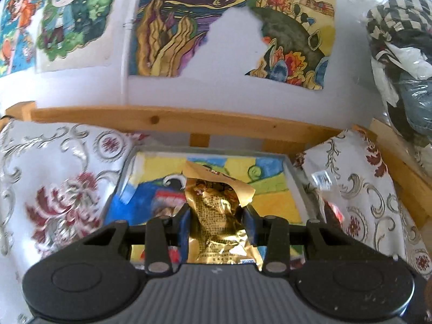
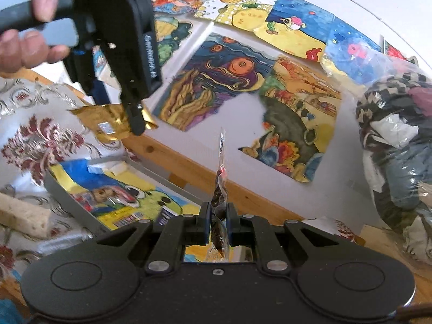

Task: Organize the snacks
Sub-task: 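Carry the gold packet with the left gripper while the right carries the clear packet to the tray, then lower both packets into the grey tray and open both grippers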

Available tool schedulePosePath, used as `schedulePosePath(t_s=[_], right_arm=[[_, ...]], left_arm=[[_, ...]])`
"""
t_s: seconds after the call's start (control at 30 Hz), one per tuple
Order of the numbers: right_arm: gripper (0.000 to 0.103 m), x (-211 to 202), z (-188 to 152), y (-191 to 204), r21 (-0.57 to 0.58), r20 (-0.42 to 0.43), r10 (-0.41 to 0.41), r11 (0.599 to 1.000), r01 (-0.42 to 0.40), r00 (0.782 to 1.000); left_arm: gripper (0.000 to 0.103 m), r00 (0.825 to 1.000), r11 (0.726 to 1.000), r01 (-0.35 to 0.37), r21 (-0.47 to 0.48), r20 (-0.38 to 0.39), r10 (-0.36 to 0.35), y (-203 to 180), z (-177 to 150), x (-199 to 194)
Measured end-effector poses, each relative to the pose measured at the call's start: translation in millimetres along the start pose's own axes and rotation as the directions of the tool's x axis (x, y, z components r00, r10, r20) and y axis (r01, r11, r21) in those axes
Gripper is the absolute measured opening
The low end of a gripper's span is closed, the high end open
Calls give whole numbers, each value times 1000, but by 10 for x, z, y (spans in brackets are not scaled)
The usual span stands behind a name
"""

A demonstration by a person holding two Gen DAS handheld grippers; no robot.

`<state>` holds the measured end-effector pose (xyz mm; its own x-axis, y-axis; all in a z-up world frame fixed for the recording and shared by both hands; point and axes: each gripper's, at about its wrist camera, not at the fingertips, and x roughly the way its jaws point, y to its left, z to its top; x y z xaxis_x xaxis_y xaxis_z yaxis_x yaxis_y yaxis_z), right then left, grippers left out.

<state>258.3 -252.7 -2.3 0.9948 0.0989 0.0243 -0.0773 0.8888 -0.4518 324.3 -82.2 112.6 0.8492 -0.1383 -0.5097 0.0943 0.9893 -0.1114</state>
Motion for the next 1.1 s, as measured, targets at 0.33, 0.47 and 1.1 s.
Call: schedulePosePath(t_s=[0.33,0.47,1.1], right_arm=[[11,419,-215,-87,64,-52,-27,998,30,998],[11,650,-297,-128,119,-90,-31,992,42,995],[16,966,-608,-51,154,-203,11,988,21,979]], left_arm=[[44,999,998,35,-53,-2,-36,-24,-55,867],[44,998,997,55,-51,-12,-56,-14,-124,1179],[45,995,994,100,-51,-20,-101,41,-429,1655]])
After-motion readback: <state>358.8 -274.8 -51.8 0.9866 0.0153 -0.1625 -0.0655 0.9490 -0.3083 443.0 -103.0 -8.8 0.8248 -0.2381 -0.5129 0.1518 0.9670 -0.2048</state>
